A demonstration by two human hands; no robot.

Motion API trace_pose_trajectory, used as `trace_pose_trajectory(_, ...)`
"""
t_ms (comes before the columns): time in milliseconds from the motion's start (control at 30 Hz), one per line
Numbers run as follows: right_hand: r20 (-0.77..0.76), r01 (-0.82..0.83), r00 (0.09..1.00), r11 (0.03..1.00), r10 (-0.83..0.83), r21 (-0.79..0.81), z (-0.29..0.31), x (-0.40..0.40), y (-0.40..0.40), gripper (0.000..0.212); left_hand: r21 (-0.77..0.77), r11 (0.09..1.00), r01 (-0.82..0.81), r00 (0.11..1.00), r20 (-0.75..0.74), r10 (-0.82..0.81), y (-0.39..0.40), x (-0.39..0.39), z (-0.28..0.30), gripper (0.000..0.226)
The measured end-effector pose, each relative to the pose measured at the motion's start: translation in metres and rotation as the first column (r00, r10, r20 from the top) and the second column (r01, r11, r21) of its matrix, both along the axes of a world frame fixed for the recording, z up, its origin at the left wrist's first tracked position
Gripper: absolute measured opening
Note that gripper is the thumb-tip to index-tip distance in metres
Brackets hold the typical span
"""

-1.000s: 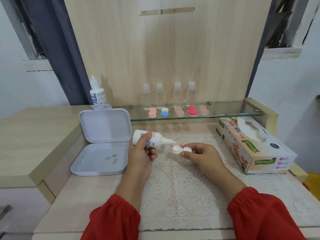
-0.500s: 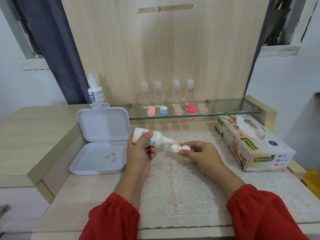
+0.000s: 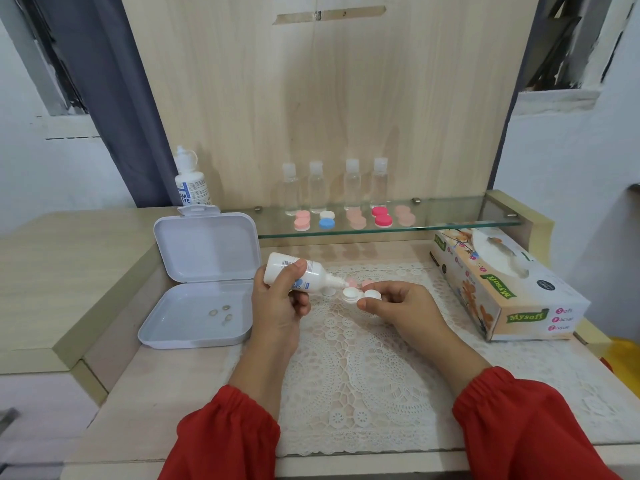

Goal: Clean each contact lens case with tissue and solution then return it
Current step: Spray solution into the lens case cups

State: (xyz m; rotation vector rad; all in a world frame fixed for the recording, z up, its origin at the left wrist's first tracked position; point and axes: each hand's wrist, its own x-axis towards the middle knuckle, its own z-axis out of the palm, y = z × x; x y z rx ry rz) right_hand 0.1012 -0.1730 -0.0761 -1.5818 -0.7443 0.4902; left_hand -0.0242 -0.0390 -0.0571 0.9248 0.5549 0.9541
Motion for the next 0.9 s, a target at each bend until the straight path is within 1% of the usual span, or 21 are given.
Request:
trace_pose_trajectory(733, -0.001, -0.005, 1.000, 1.000, 0.005, -0.008, -0.0010, 0.0009, -0.0001, 0.016, 0.089, 0.996, -0.029, 0.999, -0.014, 0.030, -0.0013, -0.0017, 0.0003, 0.023)
trace_pose_trajectory(900, -0.002, 0.008, 1.000, 1.000, -0.008, -0.006, -0.0037, 0.0025, 0.0013, 0.016, 0.084, 0.996, -0.037, 0.999, -0.008, 0.038, -0.0021, -0.0019, 0.0011, 0.022)
